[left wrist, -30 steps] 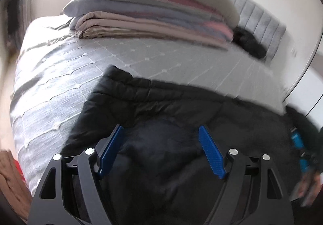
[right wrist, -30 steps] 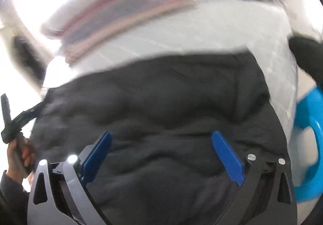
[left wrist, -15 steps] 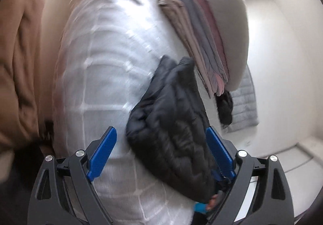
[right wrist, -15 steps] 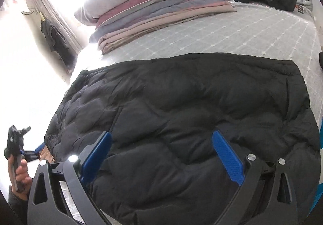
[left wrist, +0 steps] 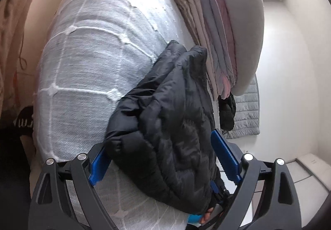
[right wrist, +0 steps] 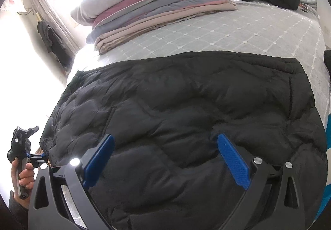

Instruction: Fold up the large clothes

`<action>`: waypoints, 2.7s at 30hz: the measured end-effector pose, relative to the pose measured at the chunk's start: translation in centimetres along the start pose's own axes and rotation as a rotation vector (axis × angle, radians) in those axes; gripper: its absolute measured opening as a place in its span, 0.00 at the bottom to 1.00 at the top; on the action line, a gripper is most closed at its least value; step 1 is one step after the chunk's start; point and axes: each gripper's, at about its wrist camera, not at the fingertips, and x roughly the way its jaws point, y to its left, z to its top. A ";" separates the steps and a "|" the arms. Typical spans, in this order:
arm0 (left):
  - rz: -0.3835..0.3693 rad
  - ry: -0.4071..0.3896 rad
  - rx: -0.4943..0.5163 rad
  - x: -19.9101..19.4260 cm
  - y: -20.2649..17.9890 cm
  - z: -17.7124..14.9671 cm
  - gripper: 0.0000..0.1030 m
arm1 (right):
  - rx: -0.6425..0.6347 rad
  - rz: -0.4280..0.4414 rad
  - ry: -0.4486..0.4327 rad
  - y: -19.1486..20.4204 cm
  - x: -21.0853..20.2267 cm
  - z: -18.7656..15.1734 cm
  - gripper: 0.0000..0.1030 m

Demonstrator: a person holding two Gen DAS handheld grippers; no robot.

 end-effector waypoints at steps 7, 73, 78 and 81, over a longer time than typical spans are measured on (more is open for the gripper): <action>0.011 0.017 -0.014 1.4 0.9 0.7 0.22 | -0.041 -0.092 -0.009 0.2 0.0 -0.1 0.93; 0.144 -0.045 -0.192 -1.1 3.3 6.0 0.67 | -0.258 -0.251 0.101 13.6 13.9 5.8 0.94; 0.080 -0.064 -0.098 -1.2 1.7 5.9 0.27 | -0.208 -0.208 0.140 12.3 13.6 5.8 0.94; 0.058 -0.074 -0.070 -1.5 1.1 5.8 0.20 | -0.138 -0.157 0.065 11.0 9.4 6.4 0.94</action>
